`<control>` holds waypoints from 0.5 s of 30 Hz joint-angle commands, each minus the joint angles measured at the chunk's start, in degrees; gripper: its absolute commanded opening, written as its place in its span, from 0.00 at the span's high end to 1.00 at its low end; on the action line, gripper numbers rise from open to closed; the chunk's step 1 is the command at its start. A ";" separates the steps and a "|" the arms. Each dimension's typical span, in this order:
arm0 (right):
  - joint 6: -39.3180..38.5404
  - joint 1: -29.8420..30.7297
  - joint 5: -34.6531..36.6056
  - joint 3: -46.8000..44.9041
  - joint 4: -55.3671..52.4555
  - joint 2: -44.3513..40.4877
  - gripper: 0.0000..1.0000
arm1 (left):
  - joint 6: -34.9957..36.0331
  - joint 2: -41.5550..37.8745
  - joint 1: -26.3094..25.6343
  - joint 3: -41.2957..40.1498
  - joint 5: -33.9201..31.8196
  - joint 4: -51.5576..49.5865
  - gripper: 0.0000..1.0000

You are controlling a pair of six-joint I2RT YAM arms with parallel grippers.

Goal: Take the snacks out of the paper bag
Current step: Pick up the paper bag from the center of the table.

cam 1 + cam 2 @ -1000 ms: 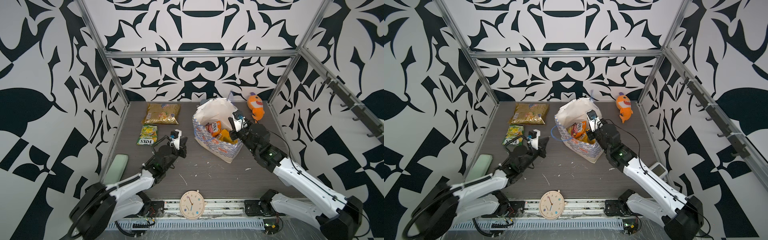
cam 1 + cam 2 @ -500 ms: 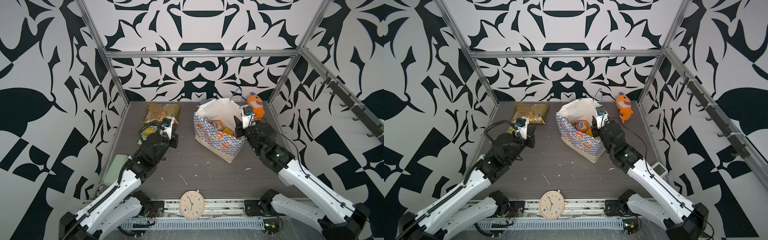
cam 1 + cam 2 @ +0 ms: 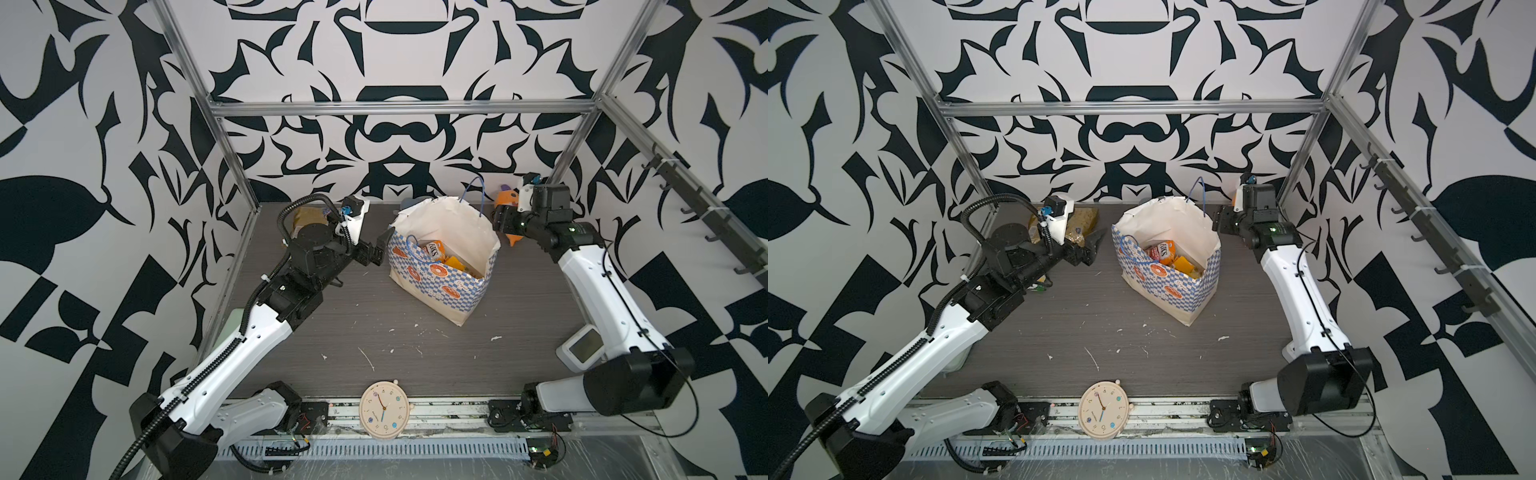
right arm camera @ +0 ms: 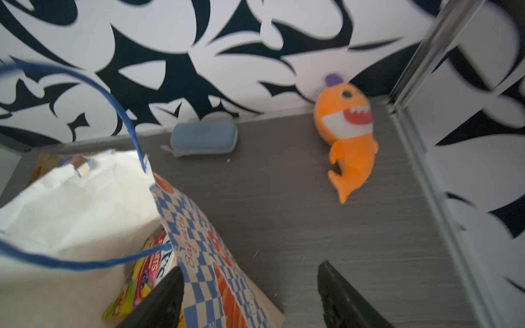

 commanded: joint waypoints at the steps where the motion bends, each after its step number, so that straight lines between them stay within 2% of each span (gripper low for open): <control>1: 0.13 -0.41 -7.90 1.54 -2.30 -0.63 0.21 | 0.62 0.75 0.38 -0.91 1.80 -2.41 0.00; 5: -0.14 -0.44 -9.56 0.79 -2.29 2.63 0.21 | -0.05 0.80 0.52 -1.97 2.43 -2.14 0.00; 7: -0.05 -0.25 -10.43 0.23 -1.26 3.90 0.29 | -0.18 0.91 0.64 -2.41 2.62 -1.42 0.00; 9: -0.44 -0.23 -11.11 0.84 -2.12 4.11 0.33 | -0.12 0.78 0.65 -2.40 2.78 -1.19 0.00; 15: -0.32 -0.26 -6.42 2.02 -2.77 -2.08 0.30 | 0.16 0.91 1.08 -2.34 2.56 -1.35 0.00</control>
